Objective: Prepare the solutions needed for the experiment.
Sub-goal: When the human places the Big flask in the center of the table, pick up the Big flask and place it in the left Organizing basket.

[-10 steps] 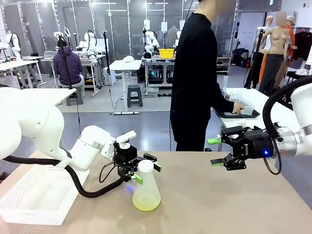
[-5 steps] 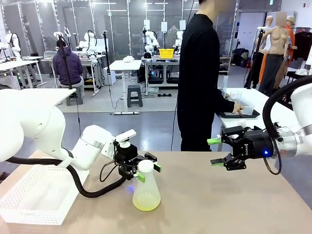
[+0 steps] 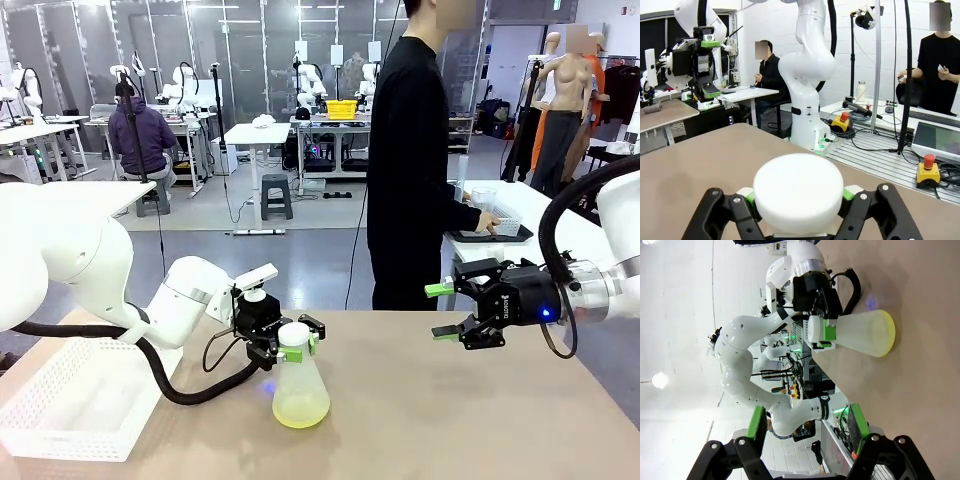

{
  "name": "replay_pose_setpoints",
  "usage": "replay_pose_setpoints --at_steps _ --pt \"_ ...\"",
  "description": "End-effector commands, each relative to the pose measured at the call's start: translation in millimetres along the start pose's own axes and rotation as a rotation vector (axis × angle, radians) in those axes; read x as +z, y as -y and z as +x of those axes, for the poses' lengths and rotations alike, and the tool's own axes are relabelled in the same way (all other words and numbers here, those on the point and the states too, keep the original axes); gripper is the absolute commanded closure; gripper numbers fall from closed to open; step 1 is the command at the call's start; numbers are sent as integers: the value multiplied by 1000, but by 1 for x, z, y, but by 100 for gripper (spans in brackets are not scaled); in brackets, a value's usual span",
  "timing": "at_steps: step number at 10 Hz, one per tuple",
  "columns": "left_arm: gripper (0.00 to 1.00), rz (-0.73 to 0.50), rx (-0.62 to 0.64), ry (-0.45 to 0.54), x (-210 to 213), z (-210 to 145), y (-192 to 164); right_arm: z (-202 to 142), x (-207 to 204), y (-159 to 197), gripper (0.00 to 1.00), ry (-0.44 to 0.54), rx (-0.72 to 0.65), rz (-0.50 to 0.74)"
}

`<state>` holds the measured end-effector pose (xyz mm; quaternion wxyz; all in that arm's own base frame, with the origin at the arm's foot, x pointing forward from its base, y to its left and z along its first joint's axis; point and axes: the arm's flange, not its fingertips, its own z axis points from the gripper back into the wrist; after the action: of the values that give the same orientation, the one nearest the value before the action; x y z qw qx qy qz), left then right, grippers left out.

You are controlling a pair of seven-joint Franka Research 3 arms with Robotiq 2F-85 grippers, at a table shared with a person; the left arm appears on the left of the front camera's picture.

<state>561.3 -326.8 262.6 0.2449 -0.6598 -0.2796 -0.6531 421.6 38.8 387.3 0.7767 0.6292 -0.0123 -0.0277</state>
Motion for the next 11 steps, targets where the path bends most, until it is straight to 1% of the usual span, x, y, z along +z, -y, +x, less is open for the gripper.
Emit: replay_pose_setpoints --at_steps 1,2,4,5,6,7,8,10,11 --pt "94 -7 15 12 6 -5 -3 -2 -2 0 18 7 3 -6" --pt "100 -7 15 8 6 -4 -3 -2 -2 0 18 7 3 -6" --pt "100 -4 26 7 7 7 -4 -2 -2 0 18 7 3 -6" --pt "100 -1 27 -8 8 16 -3 -2 -2 0 18 7 3 -6" --pt "100 22 63 -16 7 25 -4 -2 -2 0 18 7 3 -6" --pt "100 33 78 -45 6 33 -7 -2 -2 0 18 7 3 -6" --pt "100 8 95 -30 2 44 -10 -2 -2 0 18 7 3 -6" --pt "100 -6 89 -54 -6 74 -7 -2 -2 0 18 7 3 -6" --pt "100 -27 79 -28 -9 90 -4 -2 -2 0 18 7 3 -6"
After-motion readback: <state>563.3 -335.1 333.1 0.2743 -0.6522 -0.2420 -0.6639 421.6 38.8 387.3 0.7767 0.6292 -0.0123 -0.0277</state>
